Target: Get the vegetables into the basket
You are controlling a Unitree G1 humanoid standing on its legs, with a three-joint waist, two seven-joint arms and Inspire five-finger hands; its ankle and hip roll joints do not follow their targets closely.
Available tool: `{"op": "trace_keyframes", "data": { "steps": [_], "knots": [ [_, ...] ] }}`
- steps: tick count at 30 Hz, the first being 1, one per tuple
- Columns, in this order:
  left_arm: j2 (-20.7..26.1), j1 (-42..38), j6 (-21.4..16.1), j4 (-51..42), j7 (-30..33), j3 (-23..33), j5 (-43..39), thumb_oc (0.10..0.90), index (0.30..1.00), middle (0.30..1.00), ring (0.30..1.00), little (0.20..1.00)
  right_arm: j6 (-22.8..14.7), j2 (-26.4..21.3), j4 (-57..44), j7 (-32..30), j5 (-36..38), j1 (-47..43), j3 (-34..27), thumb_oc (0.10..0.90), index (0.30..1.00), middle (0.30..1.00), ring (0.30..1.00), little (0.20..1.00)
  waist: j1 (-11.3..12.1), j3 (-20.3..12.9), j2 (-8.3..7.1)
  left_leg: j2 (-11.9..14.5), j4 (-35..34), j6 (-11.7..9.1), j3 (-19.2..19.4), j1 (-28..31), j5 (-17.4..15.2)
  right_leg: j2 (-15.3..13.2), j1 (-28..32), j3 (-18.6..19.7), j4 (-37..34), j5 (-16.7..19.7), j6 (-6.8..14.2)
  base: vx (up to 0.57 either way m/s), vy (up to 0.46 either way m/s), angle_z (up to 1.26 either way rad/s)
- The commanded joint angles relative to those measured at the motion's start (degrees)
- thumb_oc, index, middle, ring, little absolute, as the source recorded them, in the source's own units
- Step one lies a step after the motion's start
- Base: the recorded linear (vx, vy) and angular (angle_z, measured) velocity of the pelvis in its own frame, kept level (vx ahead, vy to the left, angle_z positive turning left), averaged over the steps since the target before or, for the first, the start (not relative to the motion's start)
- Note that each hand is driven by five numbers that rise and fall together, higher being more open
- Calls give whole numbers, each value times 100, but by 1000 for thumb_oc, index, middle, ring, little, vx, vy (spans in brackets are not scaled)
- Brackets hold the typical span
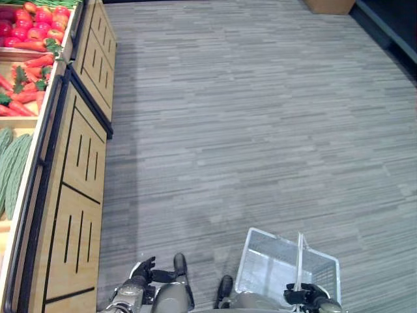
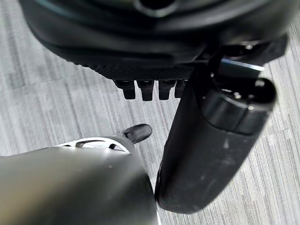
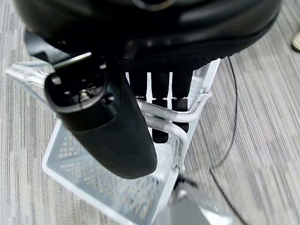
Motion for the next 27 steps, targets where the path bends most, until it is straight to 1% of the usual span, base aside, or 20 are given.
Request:
{"op": "trace_keyframes", "data": {
  "steps": [1,4,5,8,9,11,12,13,14,15,16,17,20,21,22,23,24,25,26,27],
  "knots": [
    [362,226,16,73,84,-103,127,900,1000,1000,1000,1000,32,-193,0,21,42,140,170,400,300,300,300,300,318,-34,-38,-103,652,-65,-101,29,-865,-461,-472,641,320,262,469,138,314,-15],
    [414,217,10,37,92,-59,79,900,1000,1000,1000,1000,33,-150,-35,21,36,105,228,400,300,300,300,300,401,-39,-85,-134,748,2,-88,0,-975,-489,-476,686,293,367,527,69,165,11],
    [444,203,-6,4,98,-38,39,900,1000,1000,1000,1000,37,-147,-57,27,47,65,244,400,300,300,300,300,456,-36,-114,-177,846,72,-91,-13,-1085,-528,-497,695,364,471,591,81,206,14],
    [458,182,-4,-12,101,-40,4,900,1000,1000,1000,1000,31,-136,-89,31,65,35,249,400,300,300,300,300,497,-33,-110,-216,856,135,-120,22,-1144,-544,-544,706,535,547,633,62,174,12],
    [461,185,-4,-18,96,-30,-3,900,1000,1000,1000,1000,32,-133,-101,30,64,27,257,400,300,300,300,300,509,-29,-106,-237,844,174,-125,59,-1172,-564,-592,704,717,564,650,67,191,19],
    [460,195,3,-25,84,-49,4,900,1000,1000,1000,1000,29,-143,-126,45,72,7,301,400,300,300,300,300,508,0,-69,-294,785,251,-182,184,-1185,-580,-811,783,1405,605,659,65,195,3],
    [467,193,6,-30,81,-53,11,900,1000,1000,1000,1000,28,-140,-133,50,83,9,303,400,300,300,300,300,522,-7,-57,-306,744,259,-197,218,-1180,-569,-897,808,1529,612,646,79,192,0],
    [490,182,3,-16,75,-147,225,900,1000,1000,1000,1000,38,-148,-150,69,89,8,322,400,300,300,300,300,542,-32,2,-341,589,249,-210,343,-1124,-541,-985,835,1223,831,642,53,107,9],
    [490,182,3,-16,75,-147,225,900,1000,1000,1000,1000,38,-148,-150,69,89,8,322,400,300,300,300,300,541,-28,6,-339,582,248,-212,351,-1121,-536,-972,831,1207,839,642,44,109,14],
    [497,166,-2,25,96,-187,315,900,1000,1000,1000,1000,43,-154,-147,72,85,-4,331,400,300,300,300,300,536,-33,46,-343,511,245,-216,383,-1076,-513,-1077,952,856,1109,660,-2,53,19],
    [496,158,-9,39,103,-182,316,900,1000,1000,1000,1000,36,-157,-140,81,74,-33,342,400,300,300,300,300,545,-35,85,-322,452,253,-215,395,-1029,-458,-1282,1150,511,1252,695,4,47,10],
    [493,159,-6,58,117,-161,320,900,1000,1000,1000,1000,35,-157,-132,86,57,-55,351,400,300,300,300,300,530,-10,107,-299,427,250,-250,423,-992,-390,-1389,1352,285,1238,723,26,5,6],
    [473,184,-12,136,131,-143,333,900,1000,1000,1000,1000,20,-128,-116,102,74,-13,357,400,300,300,300,300,477,24,48,-337,332,211,-361,565,-948,-195,-1441,1703,-2,1243,784,95,-58,7],
    [471,180,-15,152,132,-133,332,900,1000,1000,1000,1000,20,-128,-92,110,67,-6,376,400,300,300,300,300,432,35,17,-353,294,195,-467,597,-934,-77,-1456,1896,-62,1187,772,164,-159,51],
    [461,172,-20,193,139,-150,353,900,1000,1000,1000,1000,20,-126,-47,126,57,23,390,400,300,300,300,300,379,43,-13,-383,259,161,-639,670,-928,98,-1499,2180,-62,1104,748,191,-215,71],
    [462,152,-26,206,143,-151,332,900,1000,1000,1000,1000,16,-135,-28,144,59,55,397,400,300,300,300,300,313,61,-14,-386,261,131,-818,706,-931,175,-1466,2372,52,986,729,146,-162,97],
    [462,152,-26,206,143,-151,332,900,1000,1000,1000,1000,16,-134,-27,144,59,54,397,400,300,300,300,300,320,54,-18,-388,264,131,-811,696,-930,175,-1477,2380,51,990,730,187,-177,104],
    [422,144,-27,231,135,-167,322,900,1000,1000,1000,1000,20,-151,23,141,93,93,363,400,300,300,300,300,301,19,-12,-370,226,107,-1018,772,-951,246,-1387,2477,131,808,625,193,-178,124],
    [394,142,-24,246,132,-165,279,900,1000,1000,1000,1000,10,-152,28,138,127,89,366,400,300,300,300,300,296,-9,-6,-335,199,80,-1098,799,-946,304,-1360,2481,197,737,575,195,-178,119],
    [394,142,-24,246,132,-165,279,900,1000,1000,1000,1000,10,-153,29,138,127,89,366,400,300,300,300,300,289,-9,-5,-334,198,79,-1104,800,-945,303,-1360,2474,202,732,574,134,-175,94]
  ]
}}
